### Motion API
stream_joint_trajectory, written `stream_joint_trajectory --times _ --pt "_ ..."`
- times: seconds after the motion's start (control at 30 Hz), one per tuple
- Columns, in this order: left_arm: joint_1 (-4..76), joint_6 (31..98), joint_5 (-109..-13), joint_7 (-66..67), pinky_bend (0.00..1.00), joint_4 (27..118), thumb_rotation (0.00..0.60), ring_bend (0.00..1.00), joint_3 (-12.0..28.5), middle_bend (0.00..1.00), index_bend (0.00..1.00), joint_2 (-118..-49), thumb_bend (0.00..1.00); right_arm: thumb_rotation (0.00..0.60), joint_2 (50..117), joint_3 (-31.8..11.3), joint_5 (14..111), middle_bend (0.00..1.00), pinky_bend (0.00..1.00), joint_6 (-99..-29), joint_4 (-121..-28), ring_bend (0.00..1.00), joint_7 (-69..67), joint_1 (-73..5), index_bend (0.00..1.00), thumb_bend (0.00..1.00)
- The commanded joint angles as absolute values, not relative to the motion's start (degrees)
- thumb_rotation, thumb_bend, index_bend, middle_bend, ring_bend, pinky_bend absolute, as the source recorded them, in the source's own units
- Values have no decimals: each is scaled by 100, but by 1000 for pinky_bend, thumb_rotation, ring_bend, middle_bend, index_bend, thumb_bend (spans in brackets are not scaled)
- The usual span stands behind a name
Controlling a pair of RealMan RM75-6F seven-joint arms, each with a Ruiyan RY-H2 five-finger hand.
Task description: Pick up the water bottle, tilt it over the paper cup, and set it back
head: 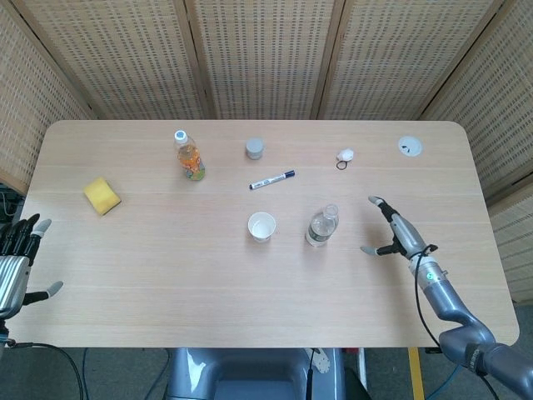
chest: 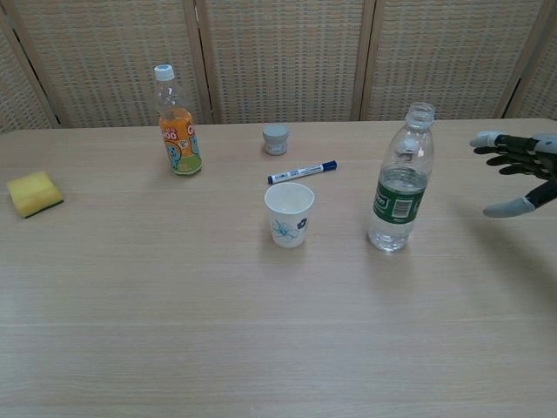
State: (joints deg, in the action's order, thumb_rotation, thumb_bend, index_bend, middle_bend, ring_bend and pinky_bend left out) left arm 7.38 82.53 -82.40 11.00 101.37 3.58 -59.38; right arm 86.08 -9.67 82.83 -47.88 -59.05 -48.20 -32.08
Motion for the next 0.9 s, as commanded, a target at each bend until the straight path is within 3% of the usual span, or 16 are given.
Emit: stream_joint_trajectory --times 0.03,0.9 --pt "743 8238 -8207 1110 0 10129 600 0 365 0 0 -5949 0 600 8686 -1030 8237 0 0 -4643 -6003 0 -5087 -3354 0 0" --pt "813 8082 -7958 1190 0 10043 600 0 404 0 0 -6013 0 600 9562 -1404 7621 0 0 -4337 -5933 0 -4769 -3961 0 0"
